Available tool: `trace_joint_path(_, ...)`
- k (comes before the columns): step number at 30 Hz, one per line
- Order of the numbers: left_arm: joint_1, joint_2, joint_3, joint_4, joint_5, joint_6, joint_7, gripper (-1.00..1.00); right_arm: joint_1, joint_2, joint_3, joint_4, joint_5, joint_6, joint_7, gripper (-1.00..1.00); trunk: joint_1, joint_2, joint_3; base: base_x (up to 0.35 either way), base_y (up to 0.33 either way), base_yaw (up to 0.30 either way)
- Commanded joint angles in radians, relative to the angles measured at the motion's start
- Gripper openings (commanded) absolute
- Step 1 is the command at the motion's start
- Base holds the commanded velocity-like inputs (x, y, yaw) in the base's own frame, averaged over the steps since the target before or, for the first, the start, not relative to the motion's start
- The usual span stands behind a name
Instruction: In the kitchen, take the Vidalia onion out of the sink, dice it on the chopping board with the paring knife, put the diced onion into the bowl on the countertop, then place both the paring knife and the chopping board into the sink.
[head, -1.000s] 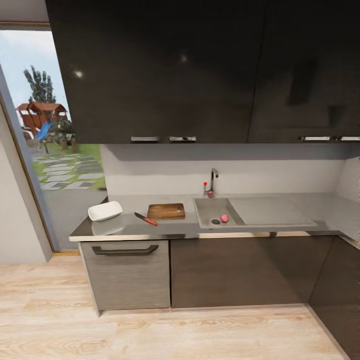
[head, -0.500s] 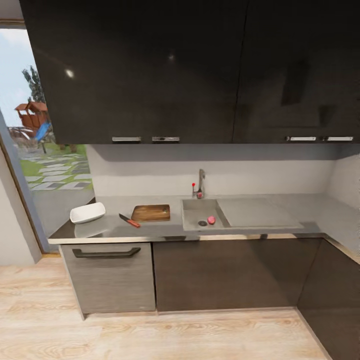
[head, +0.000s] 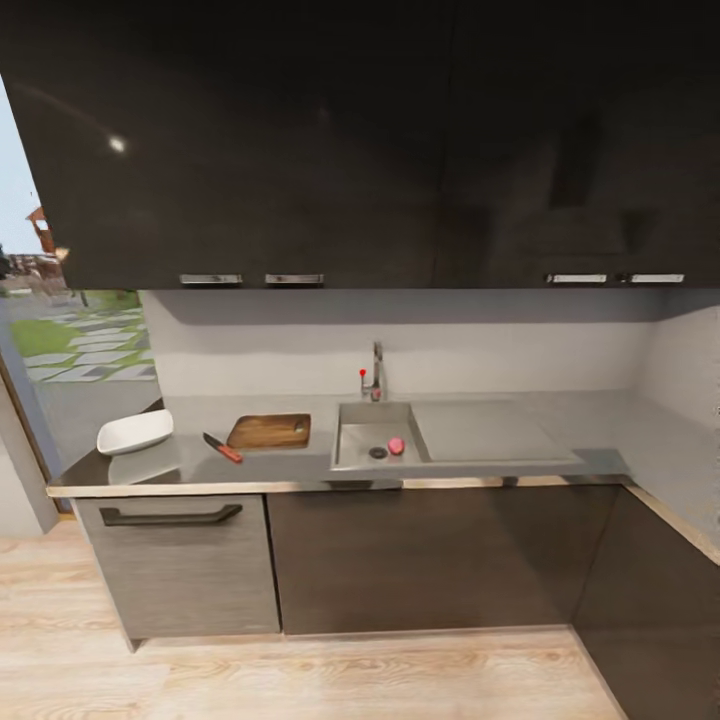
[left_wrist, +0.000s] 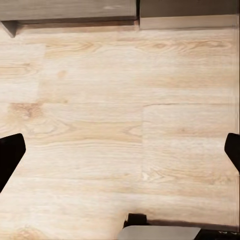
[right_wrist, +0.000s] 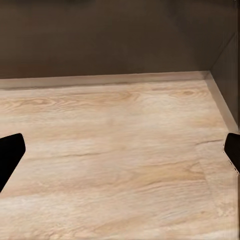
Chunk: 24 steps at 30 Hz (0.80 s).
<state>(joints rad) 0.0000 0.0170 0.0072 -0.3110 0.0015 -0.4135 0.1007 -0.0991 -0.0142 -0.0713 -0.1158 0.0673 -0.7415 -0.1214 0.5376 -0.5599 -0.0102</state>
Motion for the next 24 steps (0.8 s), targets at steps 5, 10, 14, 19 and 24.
trace_joint_path(5,0.000,0.000,0.000,-0.002,0.000,-0.002,0.002,1.00,-0.001,0.000,-0.007,0.001,0.008,-0.002,0.001,1.00,0.001,-0.001,-0.001,0.111,-0.323,0.000)
trace_joint_path(10,0.000,0.000,0.000,-0.002,0.000,-0.002,0.002,1.00,-0.001,0.000,-0.006,0.001,0.008,-0.002,0.003,1.00,0.001,-0.001,-0.001,0.110,-0.323,0.000)
trace_joint_path(14,0.023,0.010,0.023,0.021,0.003,-0.025,0.002,1.00,-0.001,0.023,-0.004,-0.022,0.014,-0.025,-0.001,1.00,0.001,-0.001,-0.001,0.000,0.000,0.000)
trace_joint_path(19,0.052,0.009,0.024,0.049,-0.002,-0.050,-0.003,1.00,-0.001,0.040,-0.004,-0.038,0.014,-0.040,-0.003,1.00,0.001,-0.001,-0.001,0.000,0.000,0.000)
trace_joint_path(24,0.080,0.009,0.024,0.078,-0.003,-0.051,-0.004,1.00,-0.001,0.043,-0.005,-0.038,0.014,-0.041,-0.004,1.00,0.001,-0.001,-0.001,0.000,0.000,0.000)
